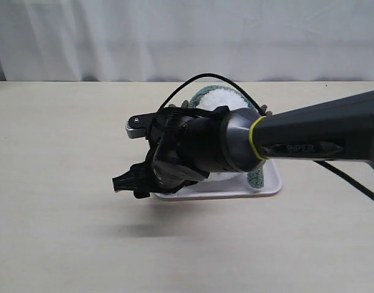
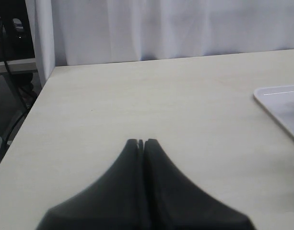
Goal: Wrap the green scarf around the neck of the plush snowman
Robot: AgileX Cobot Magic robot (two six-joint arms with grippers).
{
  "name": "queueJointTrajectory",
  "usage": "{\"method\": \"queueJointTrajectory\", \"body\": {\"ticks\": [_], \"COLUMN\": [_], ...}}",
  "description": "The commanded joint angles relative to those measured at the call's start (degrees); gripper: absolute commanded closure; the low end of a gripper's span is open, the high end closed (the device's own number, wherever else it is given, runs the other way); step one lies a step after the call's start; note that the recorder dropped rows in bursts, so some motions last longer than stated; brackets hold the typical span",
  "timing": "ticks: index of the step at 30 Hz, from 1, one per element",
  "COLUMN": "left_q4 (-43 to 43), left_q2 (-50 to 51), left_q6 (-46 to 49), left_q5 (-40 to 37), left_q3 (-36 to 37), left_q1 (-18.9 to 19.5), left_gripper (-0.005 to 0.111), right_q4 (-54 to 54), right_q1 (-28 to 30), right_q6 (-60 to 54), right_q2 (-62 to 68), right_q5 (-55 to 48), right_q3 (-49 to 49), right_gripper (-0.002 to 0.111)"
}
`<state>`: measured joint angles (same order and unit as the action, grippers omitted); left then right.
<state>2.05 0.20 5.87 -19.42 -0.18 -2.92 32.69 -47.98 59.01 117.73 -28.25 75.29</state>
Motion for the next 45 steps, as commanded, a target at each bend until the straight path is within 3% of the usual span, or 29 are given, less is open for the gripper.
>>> {"method": "queueJointTrajectory", "body": {"ticks": [1,7,15,29,40,45], "left_q4": [0.2,0.2,0.2,0.2,0.2,0.2], "left_q2": [-0.2,-0.2,-0.2,-0.2,-0.2,-0.2], "left_q6": [0.1,0.1,0.1,0.1,0.1,0.1], "left_q5": [0.9,0.9,0.9,0.8,0.8,0.8], "left_q3": [0.2,0.2,0.2,0.2,0.2,0.2], "left_q1": [-0.4,-0.4,-0.4,-0.4,-0.4,-0.4], "left_gripper": [0.107,0.107,0.107,0.107,0.107,0.107], "right_q4": [6.9,10.2,10.2,11.7,14.9,15.1], "right_q1": [0.8,0.8,0.8,1.1,1.5,2.2], "right_q6": [9.5,11.7,13.3,14.3,17.1,17.1], "right_q2": [-0.4,-0.4,-0.4,-0.4,3.3,4.1], "right_q5": [1.4,-6.7,3.9,-1.8,4.0,5.2], "right_q3": [-0.8,-0.8,-0.8,-0.8,-0.7,-0.7], "right_gripper": [0.046,0.046,0.046,0.046,0.047,0.057]}}
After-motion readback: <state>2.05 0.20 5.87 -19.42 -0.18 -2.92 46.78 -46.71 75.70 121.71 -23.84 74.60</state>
